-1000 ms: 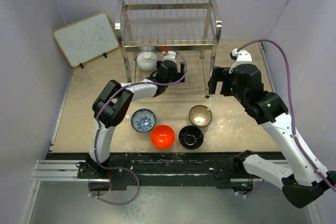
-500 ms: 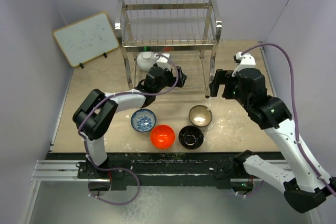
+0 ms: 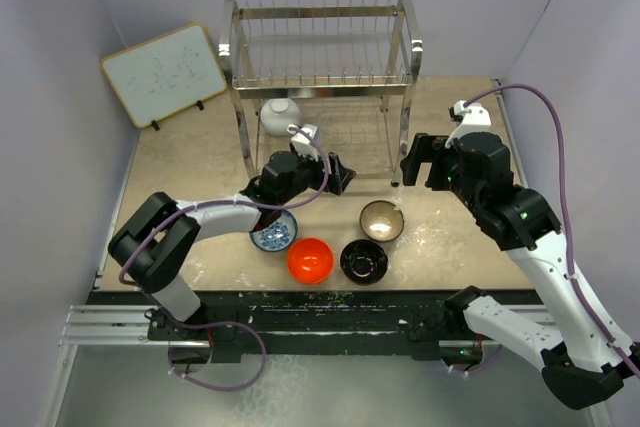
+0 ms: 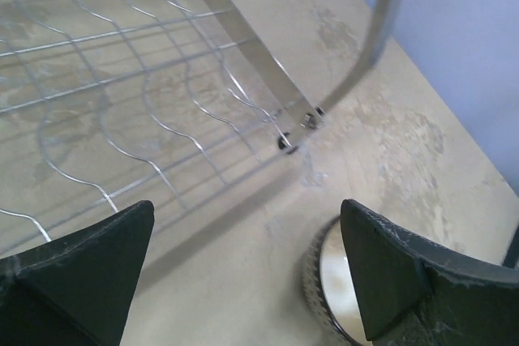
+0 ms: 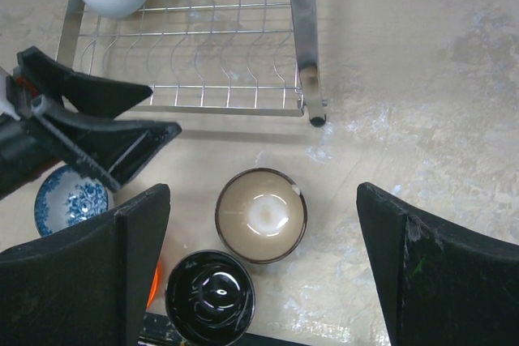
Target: Load the bowls into the dish rack
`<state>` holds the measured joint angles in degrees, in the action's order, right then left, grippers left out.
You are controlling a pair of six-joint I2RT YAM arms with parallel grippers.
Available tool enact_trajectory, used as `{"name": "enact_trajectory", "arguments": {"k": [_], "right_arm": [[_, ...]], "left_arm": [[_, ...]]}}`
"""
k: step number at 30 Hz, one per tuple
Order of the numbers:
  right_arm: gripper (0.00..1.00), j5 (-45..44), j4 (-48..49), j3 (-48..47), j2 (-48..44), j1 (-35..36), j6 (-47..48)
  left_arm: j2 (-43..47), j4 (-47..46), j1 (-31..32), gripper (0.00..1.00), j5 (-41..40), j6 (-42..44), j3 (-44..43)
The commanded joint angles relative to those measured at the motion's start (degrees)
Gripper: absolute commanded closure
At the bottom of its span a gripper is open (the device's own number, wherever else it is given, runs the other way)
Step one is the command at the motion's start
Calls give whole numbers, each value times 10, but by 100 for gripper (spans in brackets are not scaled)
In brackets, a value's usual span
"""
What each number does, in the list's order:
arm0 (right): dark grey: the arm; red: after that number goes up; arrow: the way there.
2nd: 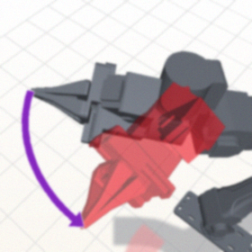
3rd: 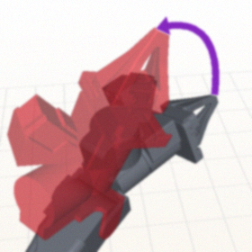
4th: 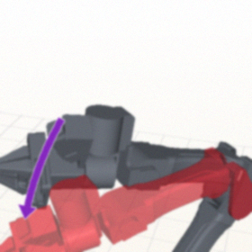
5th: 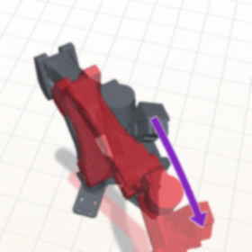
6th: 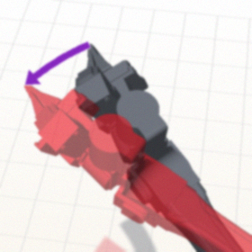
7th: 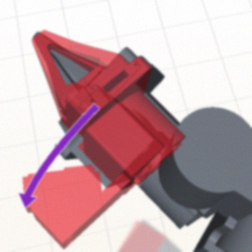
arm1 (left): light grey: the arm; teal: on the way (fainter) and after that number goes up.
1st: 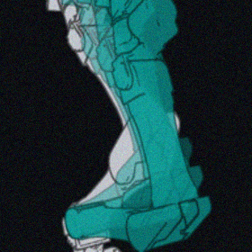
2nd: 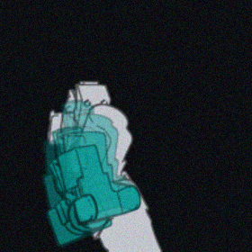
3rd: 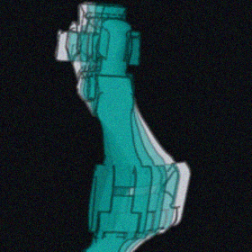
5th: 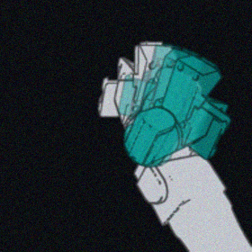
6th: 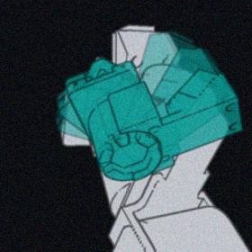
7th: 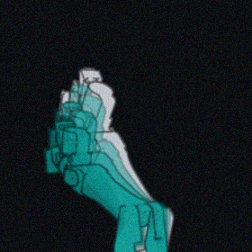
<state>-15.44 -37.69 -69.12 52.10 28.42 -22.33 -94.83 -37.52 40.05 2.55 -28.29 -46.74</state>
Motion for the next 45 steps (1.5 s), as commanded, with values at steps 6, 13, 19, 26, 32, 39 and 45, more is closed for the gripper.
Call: {"name": "enact_trajectory", "arguments": {"k": [6, 13, 19, 26, 32, 39, 45], "right_arm": [[3, 10, -1, -19, -16, -3, -4], [3, 24, 8, -4, -13, -3, -6], [4, 27, 19, 21, -22, -3, -15], [3, 28, 26, 40, -37, -3, -17], [4, 30, 31, 50, -47, -3, -17], [3, 25, 27, 56, -57, -3, -15], [3, 27, 31, 64, -56, -3, -17]], "left_arm": [[125, 25, 46, 1, 12, -3, 79], [236, 113, 91, 0, -68, -14, 154], [322, 231, 127, 6, -174, -31, 167], [338, 354, 161, 16, -274, -93, 160], [298, 432, 209, 20, -376, -181, 139], [206, 508, 235, 24, -457, -253, 80], [172, 506, 238, 26, -497, -280, 76]]}}
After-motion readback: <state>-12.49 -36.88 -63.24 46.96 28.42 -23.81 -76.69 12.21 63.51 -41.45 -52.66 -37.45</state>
